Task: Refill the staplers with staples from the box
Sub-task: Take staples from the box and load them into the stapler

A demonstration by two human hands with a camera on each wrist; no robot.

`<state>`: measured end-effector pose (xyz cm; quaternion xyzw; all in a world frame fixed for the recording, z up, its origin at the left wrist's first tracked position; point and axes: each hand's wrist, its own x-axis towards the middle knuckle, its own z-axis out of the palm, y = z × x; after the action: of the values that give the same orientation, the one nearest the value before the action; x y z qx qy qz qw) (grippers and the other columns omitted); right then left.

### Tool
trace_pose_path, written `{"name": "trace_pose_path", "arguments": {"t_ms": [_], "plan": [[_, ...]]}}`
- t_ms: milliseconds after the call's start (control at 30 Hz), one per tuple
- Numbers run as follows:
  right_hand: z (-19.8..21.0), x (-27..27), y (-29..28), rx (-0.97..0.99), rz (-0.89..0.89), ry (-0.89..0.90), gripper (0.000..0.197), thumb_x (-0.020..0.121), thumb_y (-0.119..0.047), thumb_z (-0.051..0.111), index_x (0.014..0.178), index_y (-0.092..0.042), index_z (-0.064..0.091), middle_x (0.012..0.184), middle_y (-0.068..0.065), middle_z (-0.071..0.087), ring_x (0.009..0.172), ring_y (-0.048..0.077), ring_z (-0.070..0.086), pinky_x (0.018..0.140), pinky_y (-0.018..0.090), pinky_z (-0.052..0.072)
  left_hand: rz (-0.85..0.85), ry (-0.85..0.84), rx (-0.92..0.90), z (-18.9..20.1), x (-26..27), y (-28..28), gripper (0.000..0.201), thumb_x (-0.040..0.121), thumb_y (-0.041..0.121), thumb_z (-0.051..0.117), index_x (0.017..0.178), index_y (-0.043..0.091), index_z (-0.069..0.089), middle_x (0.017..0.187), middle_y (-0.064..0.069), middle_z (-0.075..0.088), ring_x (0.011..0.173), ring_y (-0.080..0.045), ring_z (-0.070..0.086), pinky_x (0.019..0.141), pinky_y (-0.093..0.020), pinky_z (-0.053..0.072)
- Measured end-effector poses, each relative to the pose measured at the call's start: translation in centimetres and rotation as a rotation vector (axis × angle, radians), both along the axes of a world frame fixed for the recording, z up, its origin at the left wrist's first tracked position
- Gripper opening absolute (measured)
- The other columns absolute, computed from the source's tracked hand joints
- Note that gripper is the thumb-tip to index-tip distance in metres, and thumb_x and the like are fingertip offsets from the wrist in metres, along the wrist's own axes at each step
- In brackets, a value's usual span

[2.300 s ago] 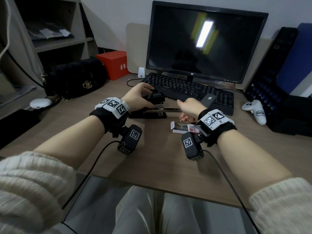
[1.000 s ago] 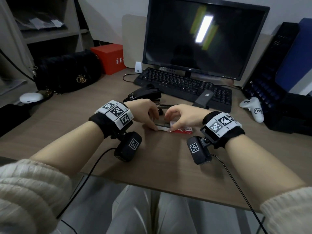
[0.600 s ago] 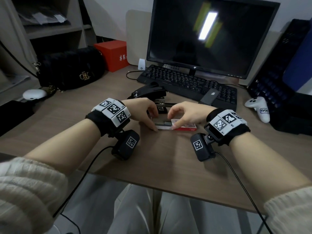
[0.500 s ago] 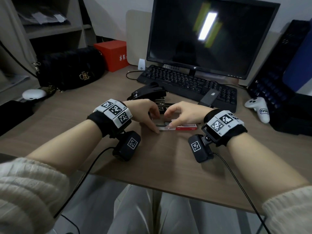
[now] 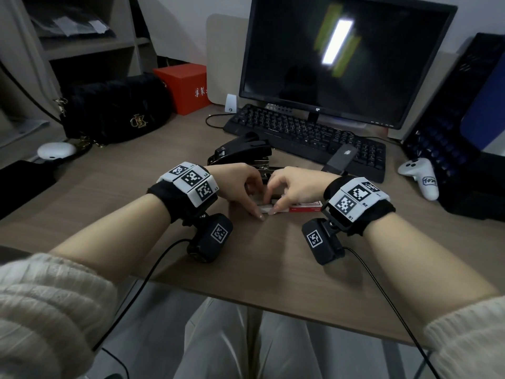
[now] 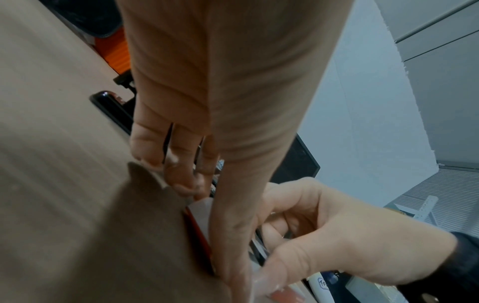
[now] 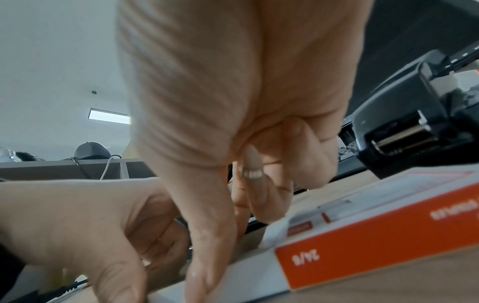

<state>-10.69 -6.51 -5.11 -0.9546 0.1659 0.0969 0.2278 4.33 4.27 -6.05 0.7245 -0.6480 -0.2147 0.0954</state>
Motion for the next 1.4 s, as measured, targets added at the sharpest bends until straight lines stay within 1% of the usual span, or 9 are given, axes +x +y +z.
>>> {"name": "trace_pose_path", "arguments": {"t_ms": [133, 267, 400, 500, 700, 867, 1067, 1300, 1400], "plan": [[0.02, -0.03, 0.14, 0.029, -0.003, -0.007, 0.011, 0.079, -0.023, 0.079, 0.087, -0.023, 0.071, 0.102, -0.001, 0.064, 0.064, -0.014, 0.054, 0.069, 0.020, 0.041, -0.001, 0.011, 0.001, -0.10, 0.10, -0.03, 0.060, 0.063, 0.047, 0.086, 0.112, 0.028, 0.058, 0.113, 0.005, 0.061, 0.099, -0.011, 0.059, 0.084, -0.024, 0.051], [0.13, -0.04, 0.35, 0.060, -0.022, -0.014, 0.010, 0.078, -0.021, 0.079, 0.082, -0.023, 0.070, 0.088, -0.001, 0.067, 0.082, 0.012, 0.061, 0.080, 0.030, 0.047, 0.001, 0.019, 0.003, -0.13, 0.11, -0.05, 0.054, 0.062, 0.047, 0.087, 0.104, 0.032, 0.056, 0.110, 0.005, 0.062, 0.096, -0.010, 0.059, 0.083, -0.025, 0.051], [0.08, -0.03, 0.43, 0.166, -0.062, -0.004, 0.014, 0.078, -0.015, 0.079, 0.082, -0.023, 0.068, 0.081, -0.001, 0.069, 0.073, 0.011, 0.059, 0.069, 0.026, 0.048, 0.003, 0.024, 0.003, -0.08, 0.08, -0.02, 0.052, 0.062, 0.048, 0.087, 0.101, 0.034, 0.055, 0.108, 0.006, 0.062, 0.096, -0.010, 0.059, 0.084, -0.027, 0.052], [-0.11, -0.03, 0.43, 0.284, -0.077, 0.026, 0.019, 0.080, -0.007, 0.076, 0.088, -0.022, 0.067, 0.093, 0.006, 0.071, 0.080, 0.013, 0.063, 0.072, 0.027, 0.051, 0.004, 0.026, 0.014, -0.05, 0.04, 0.00, 0.053, 0.061, 0.049, 0.087, 0.102, 0.035, 0.056, 0.110, 0.006, 0.062, 0.099, -0.010, 0.059, 0.089, -0.032, 0.053], [0.33, 0.10, 0.51, 0.217, -0.067, 0.093, 0.020, 0.083, -0.012, 0.074, 0.103, -0.017, 0.072, 0.079, -0.006, 0.065, 0.053, -0.007, 0.053, 0.053, 0.009, 0.041, -0.005, 0.060, 0.029, 0.19, -0.06, 0.10, 0.051, 0.063, 0.044, 0.088, 0.103, 0.033, 0.058, 0.109, 0.005, 0.063, 0.099, -0.012, 0.061, 0.089, -0.036, 0.055], [0.10, 0.42, 0.32, 0.181, -0.062, 0.097, 0.014, 0.080, -0.022, 0.077, 0.092, -0.027, 0.073, 0.084, 0.012, 0.069, 0.065, 0.008, 0.057, 0.063, 0.021, 0.044, -0.014, 0.055, 0.031, 0.24, -0.21, 0.03, 0.049, 0.064, 0.043, 0.088, 0.098, 0.034, 0.054, 0.108, 0.006, 0.061, 0.093, -0.010, 0.060, 0.083, -0.032, 0.056], [0.04, 0.44, 0.21, 0.255, -0.095, 0.068, 0.012, 0.082, -0.012, 0.075, 0.094, -0.014, 0.073, 0.086, 0.020, 0.069, 0.041, 0.005, 0.052, 0.049, 0.024, 0.038, -0.012, 0.063, 0.029, 0.11, -0.16, -0.06, 0.052, 0.063, 0.042, 0.088, 0.102, 0.030, 0.057, 0.108, 0.004, 0.062, 0.094, -0.011, 0.061, 0.086, -0.035, 0.056], [0.23, 0.50, 0.33, 0.273, -0.105, 0.045, 0.008, 0.080, -0.015, 0.077, 0.085, -0.018, 0.072, 0.088, 0.016, 0.072, 0.043, 0.011, 0.059, 0.047, 0.024, 0.043, -0.016, 0.057, 0.040, 0.24, -0.18, -0.14, 0.052, 0.063, 0.043, 0.088, 0.102, 0.029, 0.057, 0.106, 0.007, 0.061, 0.095, -0.015, 0.063, 0.085, -0.034, 0.056], [0.40, 0.40, 0.54, 0.255, -0.110, 0.041, 0.009, 0.080, -0.016, 0.077, 0.086, -0.015, 0.072, 0.074, 0.007, 0.070, 0.040, 0.011, 0.057, 0.044, 0.022, 0.039, -0.019, 0.055, 0.038, 0.22, -0.11, -0.16, 0.052, 0.064, 0.044, 0.087, 0.102, 0.030, 0.056, 0.105, 0.008, 0.060, 0.091, -0.011, 0.060, 0.080, -0.028, 0.055]]}}
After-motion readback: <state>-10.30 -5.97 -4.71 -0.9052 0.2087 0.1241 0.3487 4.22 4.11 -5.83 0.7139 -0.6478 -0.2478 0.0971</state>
